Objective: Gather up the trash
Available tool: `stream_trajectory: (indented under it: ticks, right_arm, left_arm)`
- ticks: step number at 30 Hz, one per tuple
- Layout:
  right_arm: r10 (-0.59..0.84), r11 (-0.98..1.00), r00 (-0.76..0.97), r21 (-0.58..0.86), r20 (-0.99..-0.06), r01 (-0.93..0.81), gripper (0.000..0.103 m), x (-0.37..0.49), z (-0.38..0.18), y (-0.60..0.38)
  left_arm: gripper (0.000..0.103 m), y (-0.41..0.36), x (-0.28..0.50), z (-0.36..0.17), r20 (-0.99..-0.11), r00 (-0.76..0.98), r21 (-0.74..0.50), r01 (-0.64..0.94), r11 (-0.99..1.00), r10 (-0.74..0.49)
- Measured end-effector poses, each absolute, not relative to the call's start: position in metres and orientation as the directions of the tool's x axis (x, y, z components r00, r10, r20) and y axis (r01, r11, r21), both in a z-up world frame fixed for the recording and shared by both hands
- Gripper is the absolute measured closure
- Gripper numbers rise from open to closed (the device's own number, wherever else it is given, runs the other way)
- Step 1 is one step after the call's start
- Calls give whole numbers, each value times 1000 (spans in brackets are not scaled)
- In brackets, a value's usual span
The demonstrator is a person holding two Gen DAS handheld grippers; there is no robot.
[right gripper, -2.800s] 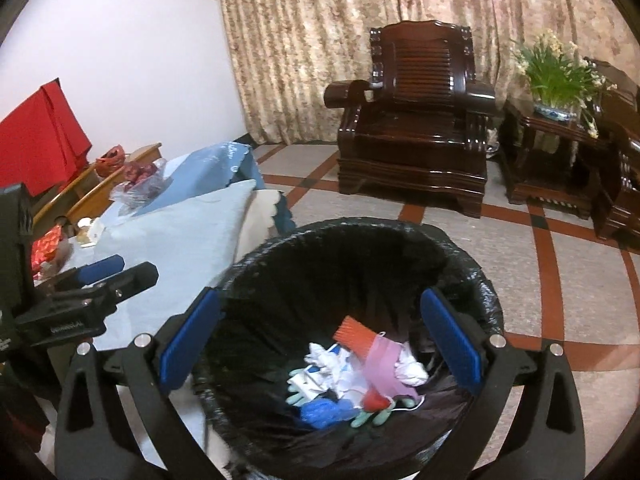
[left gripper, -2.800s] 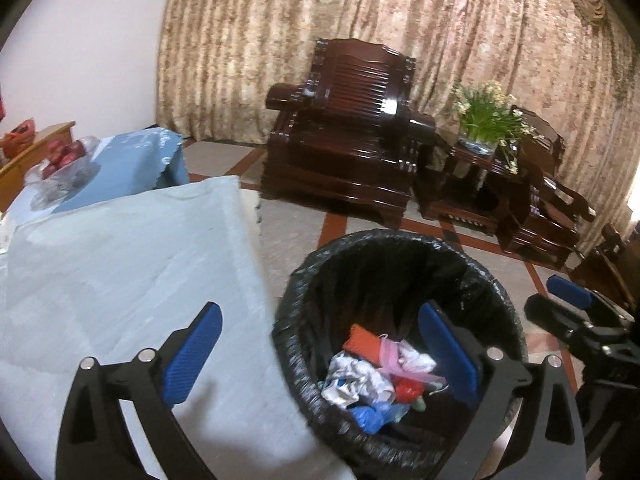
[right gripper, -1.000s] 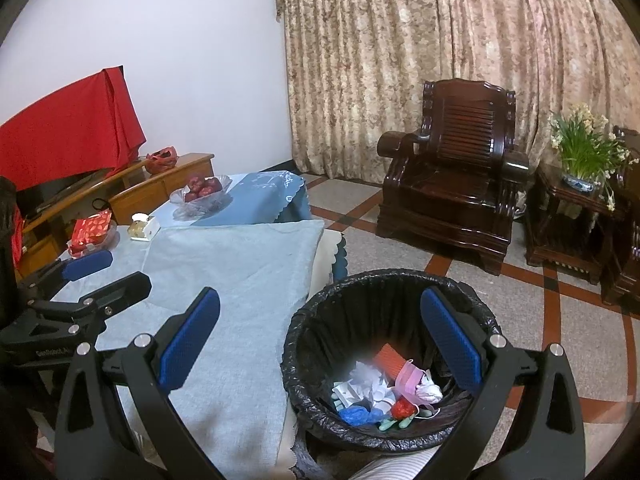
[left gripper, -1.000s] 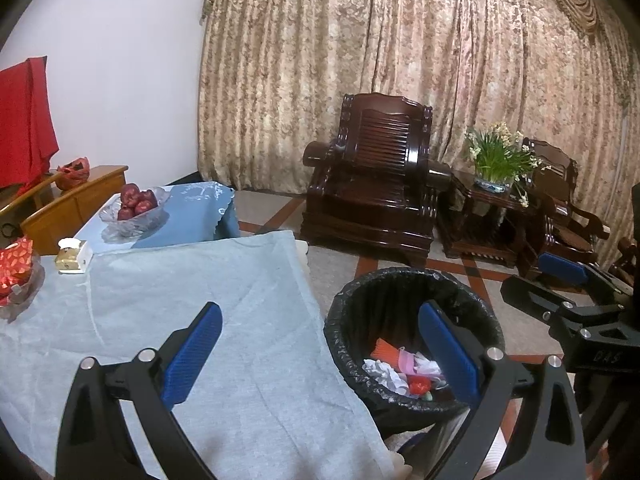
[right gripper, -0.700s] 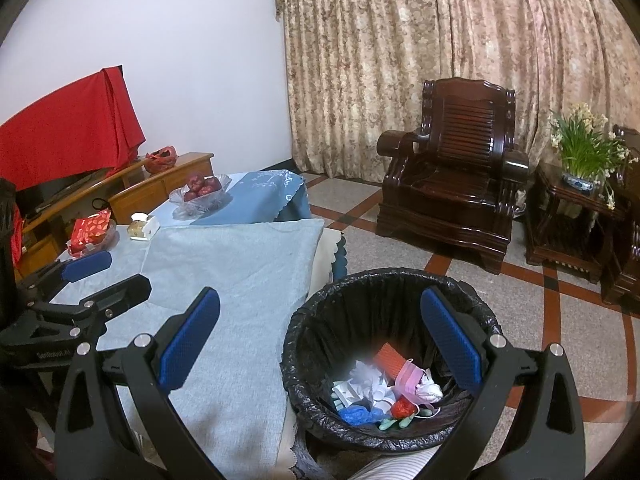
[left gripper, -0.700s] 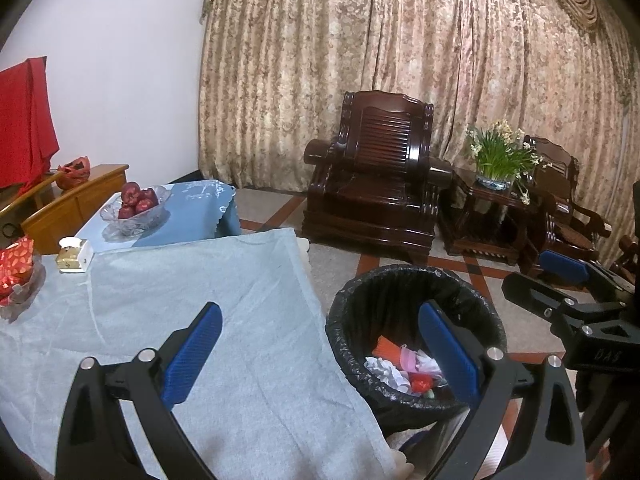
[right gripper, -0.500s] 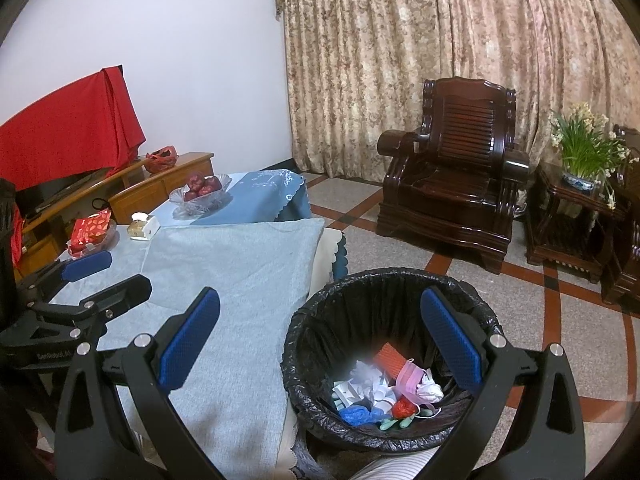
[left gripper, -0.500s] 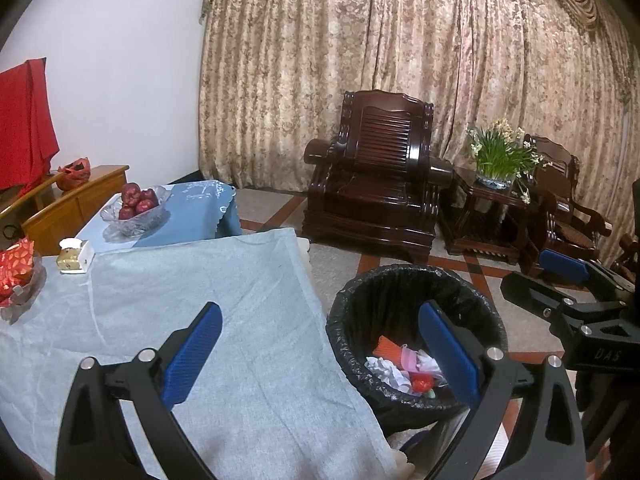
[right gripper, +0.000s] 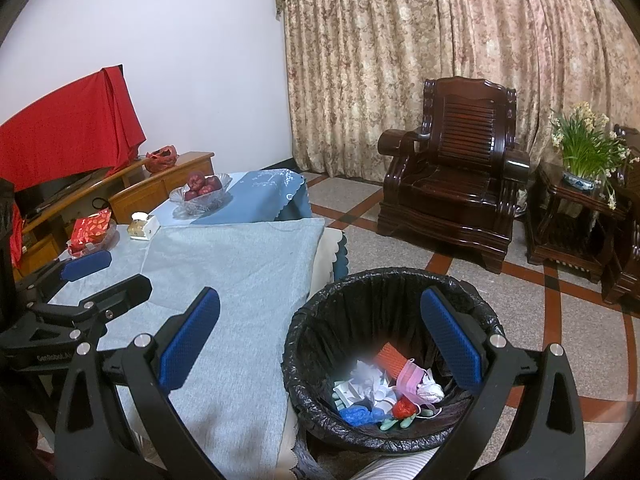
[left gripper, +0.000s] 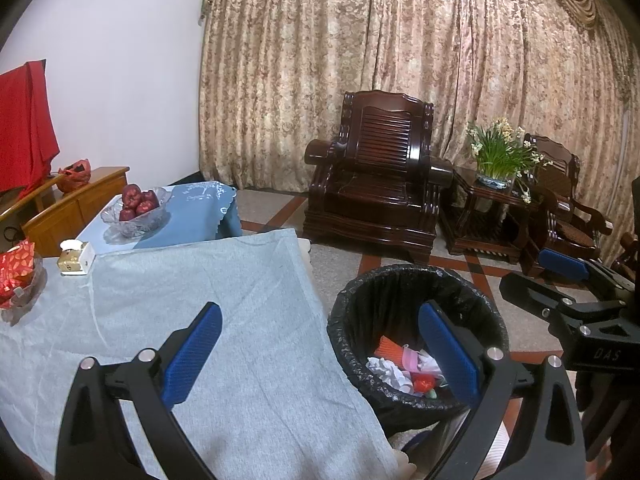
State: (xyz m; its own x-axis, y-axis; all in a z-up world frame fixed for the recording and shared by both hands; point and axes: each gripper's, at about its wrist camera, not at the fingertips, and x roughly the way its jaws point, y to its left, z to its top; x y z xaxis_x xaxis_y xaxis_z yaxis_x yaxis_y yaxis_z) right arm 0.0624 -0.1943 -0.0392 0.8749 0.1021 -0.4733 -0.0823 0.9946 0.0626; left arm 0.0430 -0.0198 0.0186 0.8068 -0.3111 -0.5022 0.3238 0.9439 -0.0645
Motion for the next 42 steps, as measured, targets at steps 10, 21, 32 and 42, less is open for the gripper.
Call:
stream_trajectory:
  ticks: [10,21,32,42]
  right_arm:
    - [102,995,875,63,-474,-81,5,63,-39,-193]
    - [100,995,874,61,-475,-81,5,63,-40,-190]
    - [99,995,874,61,-476,-80,5,63,-40,-189]
    - [98,995,871,63,-482,-77,5,64,-43,-183]
  left_arm:
    - [6,-19,43,19,-500,808,-63,323,944,-310]
    - [6,-16,45,19,-500,809,-62,323,944,-309]
    - [6,-17,45,19,-500,809,-60,323,945,-308]
    - [6,-17,45,20,-500,809,-61,324,944,-310]
